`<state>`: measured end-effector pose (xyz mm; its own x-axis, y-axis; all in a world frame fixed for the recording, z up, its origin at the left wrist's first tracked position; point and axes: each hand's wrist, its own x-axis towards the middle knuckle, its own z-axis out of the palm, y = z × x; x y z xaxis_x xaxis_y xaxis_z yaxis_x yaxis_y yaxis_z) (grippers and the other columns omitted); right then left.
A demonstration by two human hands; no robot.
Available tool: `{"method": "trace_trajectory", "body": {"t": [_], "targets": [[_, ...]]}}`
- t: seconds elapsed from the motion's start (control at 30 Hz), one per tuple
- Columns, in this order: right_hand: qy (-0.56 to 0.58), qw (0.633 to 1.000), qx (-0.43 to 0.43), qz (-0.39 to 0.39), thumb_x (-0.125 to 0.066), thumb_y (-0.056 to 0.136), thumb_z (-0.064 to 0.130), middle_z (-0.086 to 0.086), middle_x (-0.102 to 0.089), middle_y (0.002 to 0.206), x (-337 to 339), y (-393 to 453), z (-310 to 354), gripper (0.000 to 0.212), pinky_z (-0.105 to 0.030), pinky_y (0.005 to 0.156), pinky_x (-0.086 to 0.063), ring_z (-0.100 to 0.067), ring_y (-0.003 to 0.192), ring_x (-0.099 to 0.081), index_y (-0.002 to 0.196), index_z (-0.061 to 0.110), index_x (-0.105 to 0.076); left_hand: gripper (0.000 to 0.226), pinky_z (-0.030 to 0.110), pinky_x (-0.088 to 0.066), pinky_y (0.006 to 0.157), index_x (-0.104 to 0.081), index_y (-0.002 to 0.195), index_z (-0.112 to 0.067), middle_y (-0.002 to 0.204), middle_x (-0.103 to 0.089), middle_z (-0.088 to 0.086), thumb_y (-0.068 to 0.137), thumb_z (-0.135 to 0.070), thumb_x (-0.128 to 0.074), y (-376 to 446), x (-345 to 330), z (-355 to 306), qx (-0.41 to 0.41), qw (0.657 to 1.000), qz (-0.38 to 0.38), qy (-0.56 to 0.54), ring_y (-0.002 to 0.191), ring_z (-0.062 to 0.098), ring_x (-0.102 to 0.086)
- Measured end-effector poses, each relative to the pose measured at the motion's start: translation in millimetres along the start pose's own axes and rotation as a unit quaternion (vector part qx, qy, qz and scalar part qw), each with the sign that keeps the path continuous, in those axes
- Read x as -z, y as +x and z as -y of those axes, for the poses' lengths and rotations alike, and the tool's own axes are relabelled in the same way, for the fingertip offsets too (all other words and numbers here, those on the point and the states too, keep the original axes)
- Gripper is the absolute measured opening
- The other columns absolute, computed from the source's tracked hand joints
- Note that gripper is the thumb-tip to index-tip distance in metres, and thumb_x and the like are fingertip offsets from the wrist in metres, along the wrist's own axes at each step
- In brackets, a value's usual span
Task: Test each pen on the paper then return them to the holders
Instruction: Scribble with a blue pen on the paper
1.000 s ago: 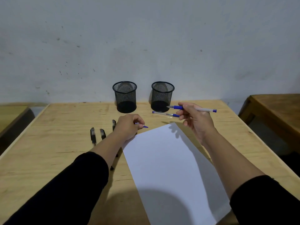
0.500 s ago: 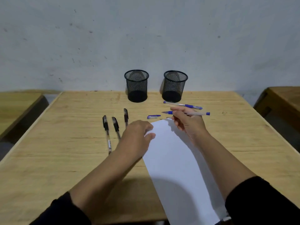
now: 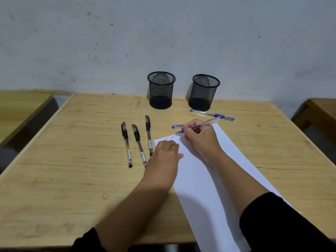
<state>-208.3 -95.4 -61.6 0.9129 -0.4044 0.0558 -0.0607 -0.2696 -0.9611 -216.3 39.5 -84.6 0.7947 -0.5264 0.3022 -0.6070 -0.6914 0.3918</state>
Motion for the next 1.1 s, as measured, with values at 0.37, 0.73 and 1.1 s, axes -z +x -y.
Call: {"method": "trace_trajectory", "body": {"t": [0.37,0.73,1.1], "targets": [[-0.098,0.994,0.053,-0.003,-0.055,0.086,0.012,0.002,-0.054,0.058,-5.6,2.0,-7.2,0.013,-0.007,0.049,-0.036,-0.007,0.056,-0.047,0.076,0.007,-0.062,0.032,0.033,-0.036,0.098,-0.054,0.121,-0.003,0.126,-0.056,0.011,0.096,-0.022,-0.044,0.4,5.3,-3.3,0.017,0.999,0.031,-0.011,0.124,0.024,-0.042],[-0.104,0.993,0.053,-0.023,-0.054,0.085,0.012,-0.001,-0.053,0.058,-6.1,1.9,-7.1,0.014,-0.008,0.048,-0.035,-0.009,0.056,-0.045,0.075,0.004,-0.061,0.035,0.029,-0.033,0.100,-0.049,0.127,-0.009,0.132,-0.051,0.004,0.098,-0.026,-0.039,0.9,6.1,-1.7,0.028,0.998,0.052,0.001,0.127,0.019,-0.036],[-0.109,0.992,0.058,-0.034,-0.054,0.087,0.012,-0.001,-0.052,0.059,-7.3,0.7,-4.7,0.012,-0.006,0.047,-0.036,-0.009,0.056,-0.046,0.078,0.006,-0.059,0.034,0.024,-0.031,0.096,-0.046,0.126,-0.013,0.130,-0.051,0.002,0.097,-0.028,-0.040,0.7,5.5,-0.7,0.034,0.999,0.041,-0.006,0.122,0.016,-0.037]]}}
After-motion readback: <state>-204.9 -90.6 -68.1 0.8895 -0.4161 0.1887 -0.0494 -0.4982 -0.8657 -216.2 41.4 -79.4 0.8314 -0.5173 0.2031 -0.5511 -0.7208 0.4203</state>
